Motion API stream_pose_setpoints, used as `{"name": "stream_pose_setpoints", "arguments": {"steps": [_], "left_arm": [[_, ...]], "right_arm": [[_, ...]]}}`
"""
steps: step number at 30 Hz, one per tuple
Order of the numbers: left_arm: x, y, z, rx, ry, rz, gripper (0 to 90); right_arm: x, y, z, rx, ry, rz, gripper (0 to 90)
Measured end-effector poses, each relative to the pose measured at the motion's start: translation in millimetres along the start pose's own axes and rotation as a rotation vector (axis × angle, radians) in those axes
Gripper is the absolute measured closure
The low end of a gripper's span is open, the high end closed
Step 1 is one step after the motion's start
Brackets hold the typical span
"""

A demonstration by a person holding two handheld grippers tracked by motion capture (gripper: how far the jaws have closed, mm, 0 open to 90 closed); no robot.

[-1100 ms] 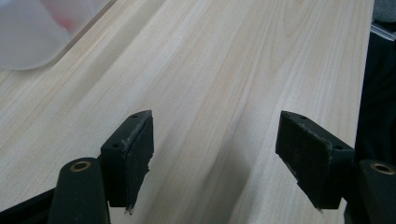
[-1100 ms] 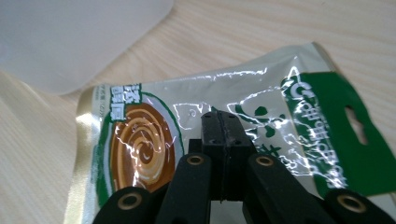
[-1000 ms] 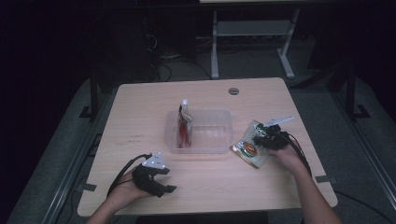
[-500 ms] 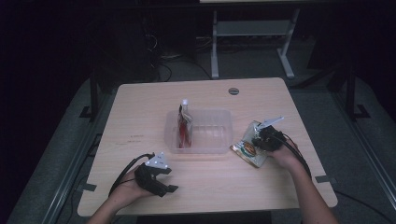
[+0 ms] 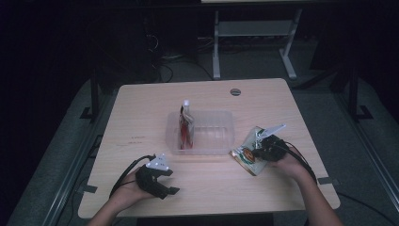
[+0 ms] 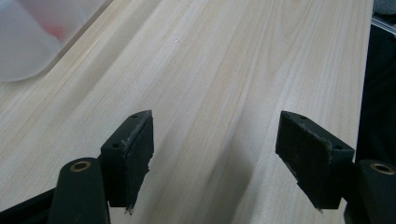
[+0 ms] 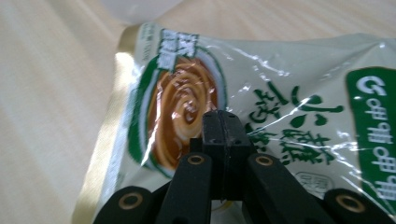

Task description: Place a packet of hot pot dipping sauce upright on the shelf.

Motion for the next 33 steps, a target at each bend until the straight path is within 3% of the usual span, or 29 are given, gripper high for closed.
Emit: {"name": "stream_pose_setpoints", "arguments": {"steps": [6, 9, 12, 14, 19, 24, 27, 33], "left_arm": [[1.9, 0.1, -0.7, -0.009, 0.008, -0.004, 27.5], [1.8, 0.4, -0.8, 0.003, 0.008, 0.005, 27.5], [1.2, 0.2, -1.0, 0.005, 0.009, 0.003, 27.5], [1.2, 0.6, -1.7, 0.002, 0.008, -0.004, 27.5], [0.1, 0.5, -0.8, 0.0, 0.003, 0.004, 27.5], [-0.4, 0.9, 0.0, -0.001, 0.001, -0.003, 27.5], [-0.4, 0.9, -0.1, -0.001, 0.001, -0.003, 27.5], [-0.4, 1.3, 0.1, -0.009, 0.001, -0.004, 27.5]], "right_arm": [[-4.9, 3.0, 10.2, -0.027, -0.028, 0.01, 90.0], [-7.0, 4.3, 16.2, -0.047, -0.085, 0.012, 90.0], [-9.4, 3.2, 21.7, -0.088, -0.07, 0.012, 89.7], [-9.4, -0.2, 17.8, -0.061, -0.079, 0.0, 89.2], [-7.7, -16.3, -3.8, 0.031, 0.018, -0.067, 89.5], [1.7, -26.0, -26.3, 0.102, 0.07, -0.07, 89.6], [12.3, -29.0, -27.2, 0.092, 0.07, -0.082, 89.6], [26.7, -35.1, -17.5, 0.003, 0.102, -0.031, 90.0]]}}
Point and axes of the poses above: each handheld gripper's, and its own axes: x roughly forward along the jaws, y roughly out of its underside, z roughly to its left, the point moved 2 cm from there along x, roughly forward along the jaws, and after that the axes turned 14 degrees about y, right-handed, at the moved point
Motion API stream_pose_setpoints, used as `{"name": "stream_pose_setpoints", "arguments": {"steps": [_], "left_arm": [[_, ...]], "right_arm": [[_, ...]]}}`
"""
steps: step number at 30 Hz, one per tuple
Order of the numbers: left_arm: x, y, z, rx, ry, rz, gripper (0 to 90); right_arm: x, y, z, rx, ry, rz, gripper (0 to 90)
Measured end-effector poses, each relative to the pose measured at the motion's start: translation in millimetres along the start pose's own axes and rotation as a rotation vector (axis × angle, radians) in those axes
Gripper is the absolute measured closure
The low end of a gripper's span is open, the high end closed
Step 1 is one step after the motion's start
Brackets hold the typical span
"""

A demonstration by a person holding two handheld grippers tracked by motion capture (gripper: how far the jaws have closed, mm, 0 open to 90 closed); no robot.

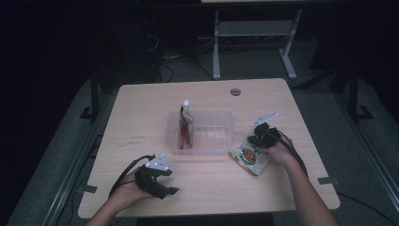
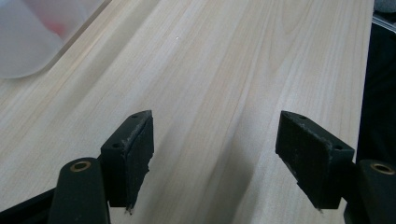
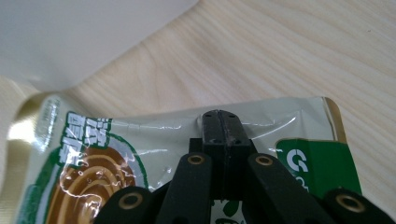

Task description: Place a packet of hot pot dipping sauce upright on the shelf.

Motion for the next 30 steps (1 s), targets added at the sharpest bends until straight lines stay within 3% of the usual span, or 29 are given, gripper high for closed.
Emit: {"name": "stream_pose_setpoints", "arguments": {"steps": [2, 6, 10, 15, 19, 23, 30], "left_arm": [[0.4, -0.1, 0.1, 0.008, 0.0, 0.004, 27.5], [0.5, -0.1, -1.3, 0.01, -0.001, 0.007, 27.5], [0.4, 0.0, -1.8, 0.009, -0.001, 0.012, 27.5], [1.6, -0.7, -3.1, 0.021, 0.003, 0.024, 27.5], [3.5, -0.9, -4.8, 0.026, 0.009, 0.022, 27.5], [3.6, -0.4, -3.8, 0.027, 0.011, 0.027, 27.5], [4.1, -1.7, -5.4, 0.026, 0.008, 0.019, 27.5]], "right_arm": [[0.8, 0.7, 4.6, -0.033, 0.013, 0.008, 90.0], [-4.0, 2.6, 14.3, -0.043, -0.06, 0.011, 90.0], [-11.5, 5.7, 26.5, -0.072, -0.081, 0.025, 90.0], [-21.6, 12.0, 42.7, -0.087, -0.107, 0.003, 90.0], [-36.4, 18.4, 41.4, -0.07, -0.146, -0.023, 89.9], [-50.4, 33.9, 40.4, -0.074, -0.14, -0.019, 89.9], [-55.3, 48.1, 47.0, -0.09, -0.18, 0.011, 89.9]]}}
Point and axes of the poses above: each handheld gripper's, and its own axes: x roughly forward along the jaws, y roughly out of its underside, z roughly to its left, the point moved 2 cm from there along x, roughly forward along the jaws, and after that the axes turned 14 degrees about y, right-handed, at the moved point
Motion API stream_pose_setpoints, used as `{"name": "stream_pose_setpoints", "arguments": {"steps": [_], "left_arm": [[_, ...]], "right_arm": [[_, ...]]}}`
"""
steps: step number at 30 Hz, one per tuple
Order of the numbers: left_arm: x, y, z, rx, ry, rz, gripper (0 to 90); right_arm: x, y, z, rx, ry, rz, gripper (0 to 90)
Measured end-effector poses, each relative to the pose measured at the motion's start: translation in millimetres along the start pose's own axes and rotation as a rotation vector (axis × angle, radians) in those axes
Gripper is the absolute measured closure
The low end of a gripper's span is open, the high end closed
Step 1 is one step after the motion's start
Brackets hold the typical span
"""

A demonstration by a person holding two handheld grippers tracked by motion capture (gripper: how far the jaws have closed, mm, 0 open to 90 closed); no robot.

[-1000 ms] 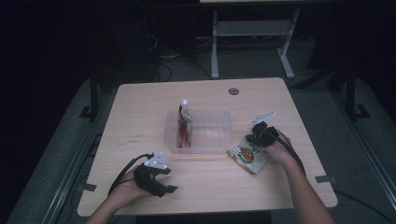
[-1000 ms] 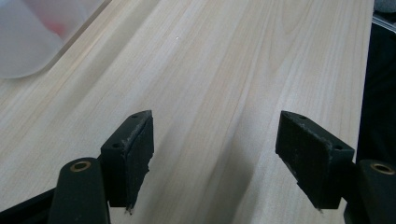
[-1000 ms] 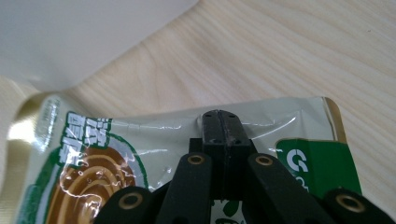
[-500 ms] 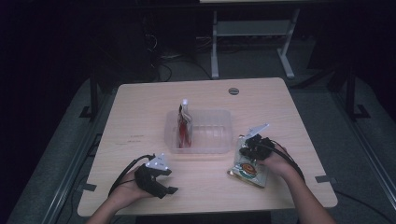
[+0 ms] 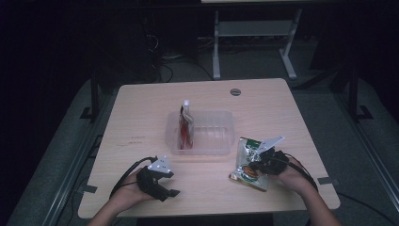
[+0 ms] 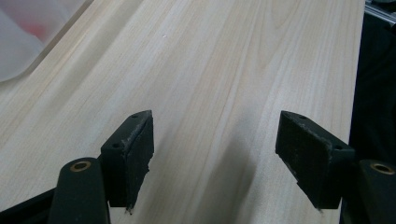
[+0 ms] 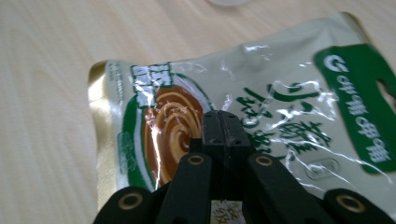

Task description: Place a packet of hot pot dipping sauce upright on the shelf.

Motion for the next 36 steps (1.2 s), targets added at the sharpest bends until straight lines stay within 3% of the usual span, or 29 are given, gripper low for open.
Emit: {"name": "stream_pose_setpoints", "arguments": {"steps": [6, 14, 18, 25, 27, 31, 36], "left_arm": [[0.4, 0.7, 0.0, 0.0, 0.007, 0.007, 27.6], [0.5, 0.2, -0.9, 0.004, 0.009, 0.005, 27.7], [0.4, 0.1, -0.8, 0.005, 0.009, 0.005, 27.7], [0.1, -3.5, -1.5, 0.018, 0.001, -0.008, 27.9], [-0.8, -6.4, -2.3, 0.021, 0.0, -0.024, 27.9], [-0.4, -15.8, -1.5, 0.009, 0.014, -0.079, 27.7], [5.8, -35.0, -4.1, 0.017, 0.022, -0.1, 26.3]], "right_arm": [[6.1, -10.8, 20.4, -0.034, -0.089, -0.006, 90.0], [14.1, -26.9, 54.1, -0.114, -0.178, -0.029, 89.9], [21.0, -34.4, 63.9, -0.159, -0.191, -0.051, 89.9], [26.0, -45.2, 77.1, -0.19, -0.211, -0.075, 89.8], [22.4, -45.0, 74.3, -0.172, -0.207, -0.084, 87.6], [6.2, -40.6, 63.2, -0.068, -0.191, -0.111, 73.5], [-8.3, -29.3, 49.8, 0.01, -0.141, -0.125, 53.4]]}}
Point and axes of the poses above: each handheld gripper's, and its own axes: x roughly forward along the jaws, y roughly out of its underside, z roughly to its left, the point moved 2 cm from there along x, roughly forward along the jaws, and after that the axes turned 14 degrees about y, right-handed, at the moved point
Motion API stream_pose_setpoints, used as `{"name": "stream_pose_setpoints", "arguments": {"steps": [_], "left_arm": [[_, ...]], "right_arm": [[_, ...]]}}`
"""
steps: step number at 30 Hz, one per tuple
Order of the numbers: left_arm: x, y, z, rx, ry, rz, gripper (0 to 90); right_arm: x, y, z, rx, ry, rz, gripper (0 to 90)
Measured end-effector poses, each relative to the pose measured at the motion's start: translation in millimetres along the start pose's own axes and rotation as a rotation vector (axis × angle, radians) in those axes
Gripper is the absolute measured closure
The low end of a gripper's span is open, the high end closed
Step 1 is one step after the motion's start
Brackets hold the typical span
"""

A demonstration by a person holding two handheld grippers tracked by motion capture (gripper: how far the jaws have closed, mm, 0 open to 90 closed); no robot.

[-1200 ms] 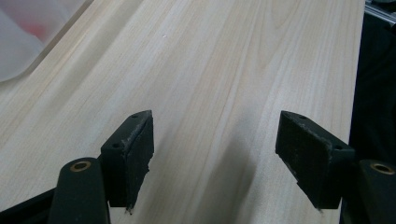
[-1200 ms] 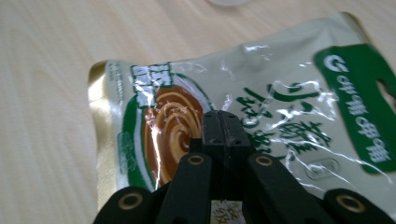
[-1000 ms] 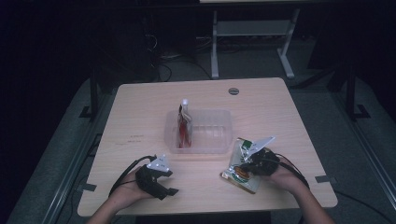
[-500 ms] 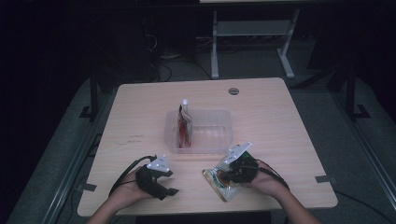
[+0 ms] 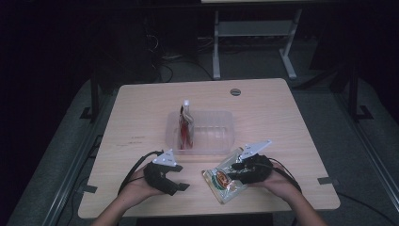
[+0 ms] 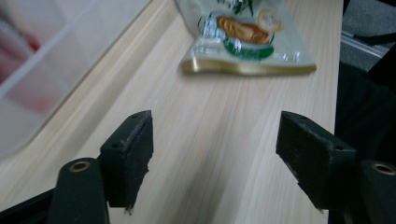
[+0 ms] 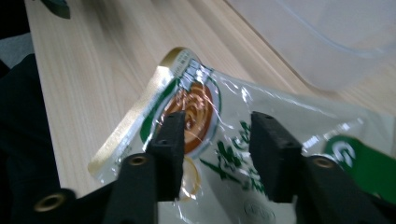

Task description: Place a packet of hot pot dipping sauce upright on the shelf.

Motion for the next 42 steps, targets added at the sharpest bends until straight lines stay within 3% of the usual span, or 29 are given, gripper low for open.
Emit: {"name": "stream_pose_setpoints", "arguments": {"steps": [8, 12, 21, 29, 40, 42], "left_arm": [[22.3, -21.8, 3.4, 0.006, 0.02, 0.005, 24.6], [33.8, -32.5, 7.4, 0.002, 0.018, -0.006, 24.6], [74.6, -55.3, 13.1, 0.015, 0.015, 0.038, 24.8], [95.0, -56.2, 12.6, 0.024, -0.029, 0.072, 25.0], [102.9, -54.1, 8.2, 0.049, -0.035, 0.073, 30.8], [102.2, -53.9, 7.3, 0.045, -0.044, 0.073, 36.2]], "right_arm": [[-15.4, 19.9, -2.8, 0.031, 0.084, 0.001, 37.8], [-20.5, 25.5, -8.5, 0.044, 0.103, -0.013, 35.3], [-21.8, 30.0, -19.8, 0.079, 0.126, -0.015, 33.5], [-20.3, 31.7, -26.8, 0.096, 0.148, -0.011, 33.6], [-19.2, 31.9, -29.5, 0.105, 0.157, -0.006, 33.9], [-18.5, 32.2, -29.6, 0.098, 0.156, -0.005, 34.3]]}}
Point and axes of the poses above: each handheld gripper's, and its own axes: x roughly forward along the jaws, y roughly out of its underside, z roughly to its left, the point moved 2 cm from there along x, roughly forward along the jaws, and after that the axes turned 14 degrees about y, right-handed, at the moved point
